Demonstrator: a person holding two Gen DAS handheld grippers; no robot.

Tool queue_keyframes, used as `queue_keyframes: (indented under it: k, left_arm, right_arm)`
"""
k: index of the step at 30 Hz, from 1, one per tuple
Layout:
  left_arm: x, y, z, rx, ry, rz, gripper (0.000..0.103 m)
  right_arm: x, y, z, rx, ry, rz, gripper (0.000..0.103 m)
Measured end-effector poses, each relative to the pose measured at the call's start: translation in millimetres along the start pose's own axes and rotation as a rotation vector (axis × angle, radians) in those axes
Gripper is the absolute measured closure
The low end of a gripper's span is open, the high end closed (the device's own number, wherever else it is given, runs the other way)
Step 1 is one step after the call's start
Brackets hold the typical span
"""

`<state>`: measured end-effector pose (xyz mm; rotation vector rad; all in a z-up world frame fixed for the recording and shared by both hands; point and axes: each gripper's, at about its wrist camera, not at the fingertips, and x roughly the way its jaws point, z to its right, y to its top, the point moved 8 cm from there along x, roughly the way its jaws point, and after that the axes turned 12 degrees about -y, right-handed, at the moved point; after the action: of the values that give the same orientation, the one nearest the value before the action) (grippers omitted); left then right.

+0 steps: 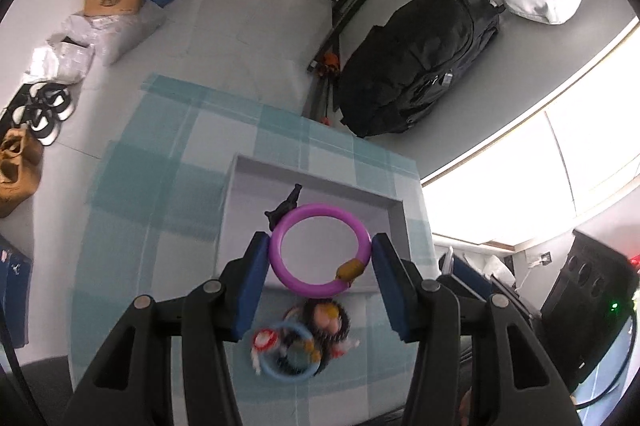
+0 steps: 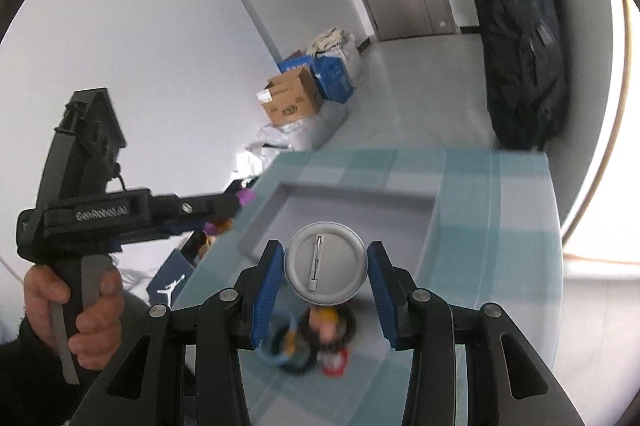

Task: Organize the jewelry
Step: 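Close the left tool on the pink ring while the right tool grips and lifts the badge, then lower the pink ring into the box with the left tool while the right tool drops the badge in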

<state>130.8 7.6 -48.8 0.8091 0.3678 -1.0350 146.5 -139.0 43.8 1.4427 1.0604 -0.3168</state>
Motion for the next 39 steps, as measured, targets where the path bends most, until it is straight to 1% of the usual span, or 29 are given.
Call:
queue_keyframes:
  k: [2,4,7,11,16,17,18,19,20,21,22,23,24,26,29,31,32,34,37,39]
  left_arm:
    - [10,4,-6,-0.017,-0.014,-0.030,0.056]
    - [23,7,-13,-0.044,-0.023,-0.063,0.056]
    - [34,7,-19,-0.095,-0.058,-0.096,0.056]
    - [42,9,-19,-0.104,-0.076,-0.109,0.056]
    - [50,13,-22,-0.142,-0.111,-0.122,0.056]
    - [51,13,-24,-0.150,-0.112,-0.125,0.055]
    - [52,14,-25,-0.161,-0.117,-0.127,0.046]
    - [52,14,-26,-0.169,-0.120,-0.124,0.038]
    - [50,16,-25,-0.166,-0.129,-0.112,0.025]
    - [50,17,-24,-0.167,-0.140,-0.102,0.019]
    - [48,19,-22,-0.169,-0.158,-0.096,0.017]
    - [46,19,-22,-0.168,-0.156,-0.090,0.016]
    - [44,20,-22,-0.164,-0.152,-0.087,0.016]
    - [40,18,-21,-0.155,-0.144,-0.087,0.016]
    - [33,15,-19,-0.128,-0.123,-0.075,0.016]
    - [26,12,-18,-0.099,-0.079,-0.059,0.016]
    - [26,12,-17,-0.089,-0.069,-0.055,0.016]
    - [20,10,-15,-0.051,-0.011,-0.033,0.016]
    - [5,9,-9,0.019,0.065,0.011,0.016]
    - [2,8,-6,0.046,0.095,0.033,0.016]
  right_arm:
    - [12,12,-2,-0.040,-0.012,-0.002,0.061]
    - [26,16,-3,-0.077,-0.018,-0.025,0.061]
    - [44,17,-2,-0.098,-0.019,-0.053,0.061]
    - [61,12,4,-0.113,-0.025,-0.090,0.061]
    - [79,8,2,-0.147,-0.024,-0.122,0.061]
    - [82,7,1,-0.155,-0.027,-0.126,0.061]
    - [84,7,0,-0.164,-0.035,-0.124,0.060]
    - [85,6,0,-0.172,-0.038,-0.124,0.050]
    - [86,6,0,-0.179,-0.041,-0.125,0.035]
    - [85,5,0,-0.182,-0.050,-0.120,0.030]
    - [81,5,1,-0.186,-0.049,-0.107,0.026]
    - [77,4,0,-0.191,-0.039,-0.099,0.026]
    - [72,4,0,-0.195,-0.036,-0.090,0.025]
    - [64,3,2,-0.197,-0.043,-0.071,0.019]
    - [53,0,9,-0.179,-0.063,-0.052,0.018]
    - [47,-2,13,-0.149,-0.061,-0.044,0.016]
    - [45,-1,13,-0.143,-0.064,-0.039,0.015]
    - [39,0,15,-0.125,-0.072,-0.020,0.014]
    - [30,2,16,-0.106,-0.077,0.005,0.008]
    - [22,3,16,-0.093,-0.079,0.029,0.005]
